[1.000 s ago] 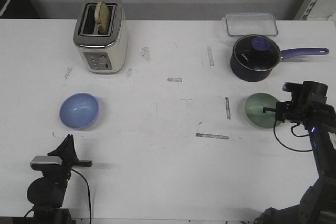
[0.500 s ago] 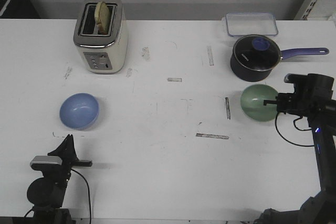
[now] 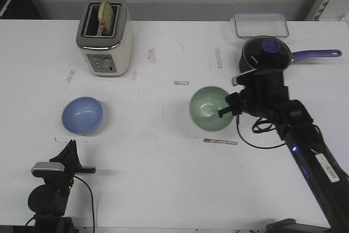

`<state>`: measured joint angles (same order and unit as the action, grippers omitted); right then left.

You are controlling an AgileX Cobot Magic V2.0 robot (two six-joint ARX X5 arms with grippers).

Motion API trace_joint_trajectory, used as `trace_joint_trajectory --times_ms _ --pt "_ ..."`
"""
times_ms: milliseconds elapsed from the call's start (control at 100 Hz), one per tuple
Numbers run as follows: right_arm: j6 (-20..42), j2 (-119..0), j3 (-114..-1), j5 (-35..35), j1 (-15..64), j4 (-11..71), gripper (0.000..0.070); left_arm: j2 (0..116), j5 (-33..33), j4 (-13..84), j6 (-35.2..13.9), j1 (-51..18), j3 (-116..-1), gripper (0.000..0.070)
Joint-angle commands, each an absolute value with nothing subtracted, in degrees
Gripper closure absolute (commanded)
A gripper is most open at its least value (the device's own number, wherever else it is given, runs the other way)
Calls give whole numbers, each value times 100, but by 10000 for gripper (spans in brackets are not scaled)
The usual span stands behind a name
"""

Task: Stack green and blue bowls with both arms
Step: 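Grip the green bowl rim and drag it toward the table center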

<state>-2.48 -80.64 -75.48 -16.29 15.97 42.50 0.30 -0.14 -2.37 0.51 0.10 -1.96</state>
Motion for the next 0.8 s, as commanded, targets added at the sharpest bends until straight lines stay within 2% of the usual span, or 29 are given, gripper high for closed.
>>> trace_joint_trajectory --times_ms 0,270,470,660,720,790 --pt "-126 -8361 -7605 -1601 2014 4206 699 19 -21 -307 45 -1 -78 699" --pt "-132 -9448 -7605 -1299 3033 4152 699 19 -19 -307 43 -1 -78 699" --pt "-156 -10053 -7605 -1304 3275 3992 699 19 -21 -307 45 -1 -78 699" --pt "-154 -10134 -7605 -1315 3321 3955 694 19 -21 -307 45 -1 -78 699" --pt "-154 -10127 -7607 -1341 3330 3966 664 19 -21 -307 45 -1 -78 699" --pt "-154 -10116 -7612 -1369 3330 3992 543 19 -21 -307 45 -1 -78 699"
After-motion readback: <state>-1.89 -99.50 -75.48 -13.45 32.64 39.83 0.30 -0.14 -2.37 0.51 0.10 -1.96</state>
